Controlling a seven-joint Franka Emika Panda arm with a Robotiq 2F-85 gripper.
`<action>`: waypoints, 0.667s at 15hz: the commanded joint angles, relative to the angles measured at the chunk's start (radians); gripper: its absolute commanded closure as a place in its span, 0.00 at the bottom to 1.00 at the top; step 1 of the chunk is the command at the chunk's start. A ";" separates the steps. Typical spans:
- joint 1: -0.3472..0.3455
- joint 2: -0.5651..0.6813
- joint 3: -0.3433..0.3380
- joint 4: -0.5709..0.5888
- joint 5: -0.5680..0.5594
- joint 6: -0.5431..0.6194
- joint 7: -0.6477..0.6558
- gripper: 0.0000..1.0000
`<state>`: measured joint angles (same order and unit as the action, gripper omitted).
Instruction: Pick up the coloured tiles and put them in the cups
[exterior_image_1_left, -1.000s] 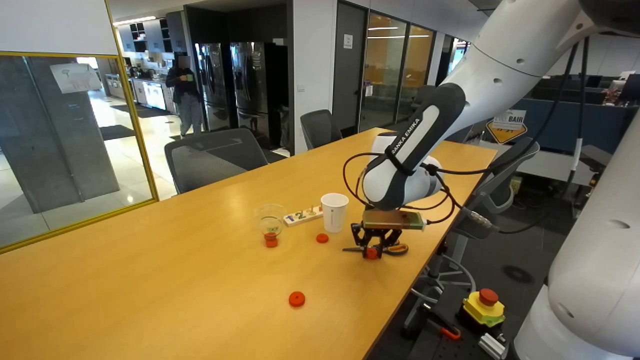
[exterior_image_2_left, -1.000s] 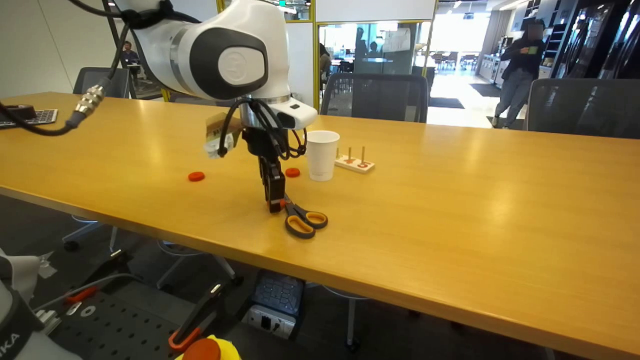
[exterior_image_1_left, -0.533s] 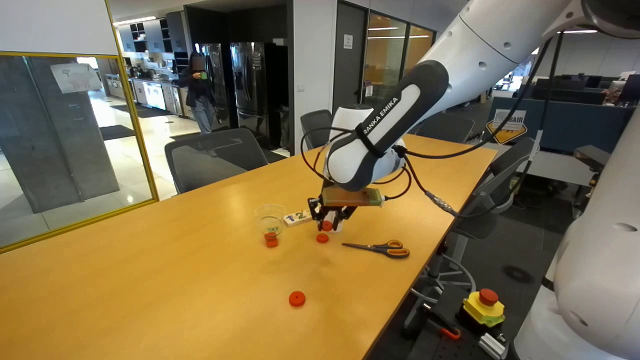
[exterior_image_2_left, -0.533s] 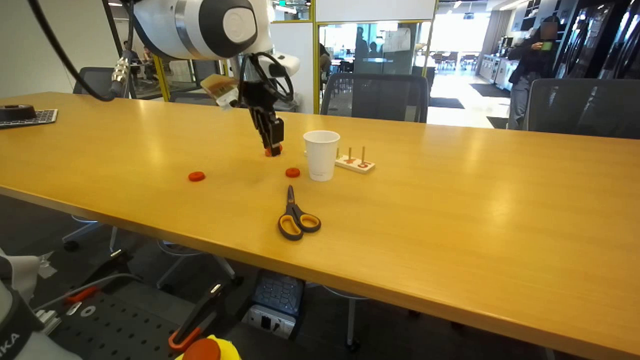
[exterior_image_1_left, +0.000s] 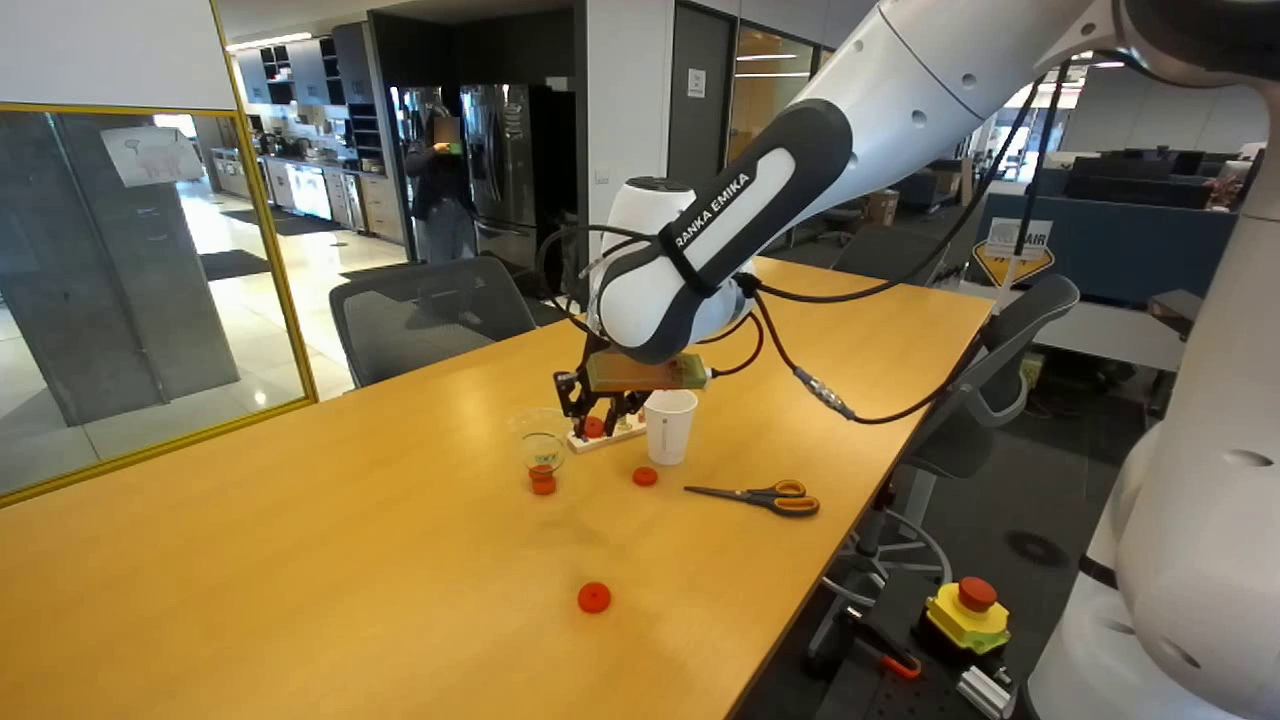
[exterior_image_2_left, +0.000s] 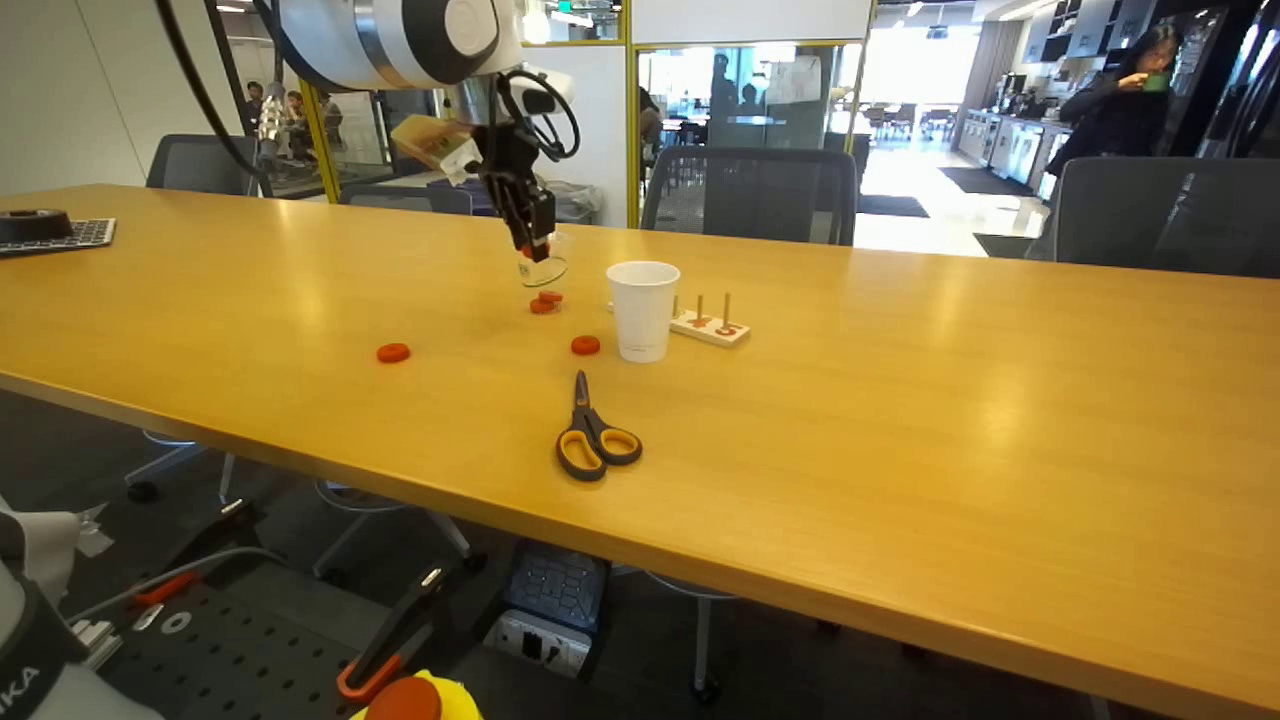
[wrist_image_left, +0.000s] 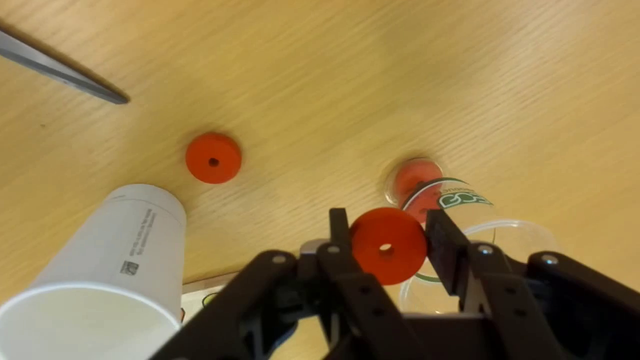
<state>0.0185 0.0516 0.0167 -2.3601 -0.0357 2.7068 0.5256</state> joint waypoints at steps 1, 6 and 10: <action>0.018 0.022 -0.004 0.061 -0.035 0.009 -0.014 0.73; 0.035 0.060 0.001 0.124 -0.029 0.002 -0.046 0.73; 0.049 0.114 0.002 0.182 -0.008 -0.017 -0.075 0.73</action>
<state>0.0564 0.1134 0.0181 -2.2491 -0.0632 2.7058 0.4851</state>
